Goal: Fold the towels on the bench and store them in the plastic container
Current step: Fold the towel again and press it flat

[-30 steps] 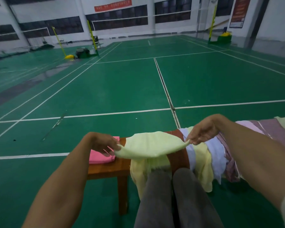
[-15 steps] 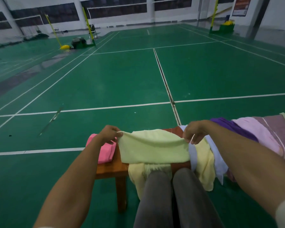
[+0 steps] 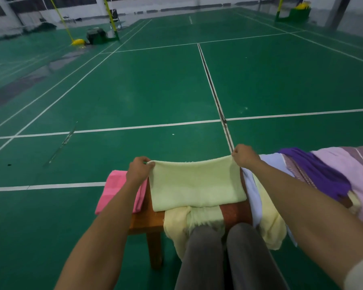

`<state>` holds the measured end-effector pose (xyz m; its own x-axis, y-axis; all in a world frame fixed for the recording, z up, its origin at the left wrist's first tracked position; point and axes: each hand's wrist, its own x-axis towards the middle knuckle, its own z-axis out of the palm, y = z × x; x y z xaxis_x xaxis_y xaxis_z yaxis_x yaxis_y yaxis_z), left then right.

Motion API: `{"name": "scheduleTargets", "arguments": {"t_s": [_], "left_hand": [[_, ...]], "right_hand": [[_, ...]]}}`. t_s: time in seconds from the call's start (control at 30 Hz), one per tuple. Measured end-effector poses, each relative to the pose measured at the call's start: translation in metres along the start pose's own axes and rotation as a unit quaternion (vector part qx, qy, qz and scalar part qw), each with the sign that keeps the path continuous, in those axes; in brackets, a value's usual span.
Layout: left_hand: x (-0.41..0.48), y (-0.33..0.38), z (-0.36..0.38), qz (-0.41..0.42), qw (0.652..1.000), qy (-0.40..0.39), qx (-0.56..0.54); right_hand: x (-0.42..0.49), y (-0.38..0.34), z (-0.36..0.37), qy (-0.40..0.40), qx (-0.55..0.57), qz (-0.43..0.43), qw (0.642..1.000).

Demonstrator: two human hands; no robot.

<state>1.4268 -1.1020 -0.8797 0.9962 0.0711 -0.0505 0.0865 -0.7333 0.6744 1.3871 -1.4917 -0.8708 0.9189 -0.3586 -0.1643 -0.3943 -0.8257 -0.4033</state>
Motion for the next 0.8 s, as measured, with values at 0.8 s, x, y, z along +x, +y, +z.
{"name": "scheduleTargets", "arguments": {"t_s": [0.8], "left_hand": [[0.030, -0.006, 0.058, -0.306, 0.918, -0.249, -0.044]], "right_hand": [[-0.024, -0.074, 0.089, -0.006, -0.133, -0.209, 0.969]]}}
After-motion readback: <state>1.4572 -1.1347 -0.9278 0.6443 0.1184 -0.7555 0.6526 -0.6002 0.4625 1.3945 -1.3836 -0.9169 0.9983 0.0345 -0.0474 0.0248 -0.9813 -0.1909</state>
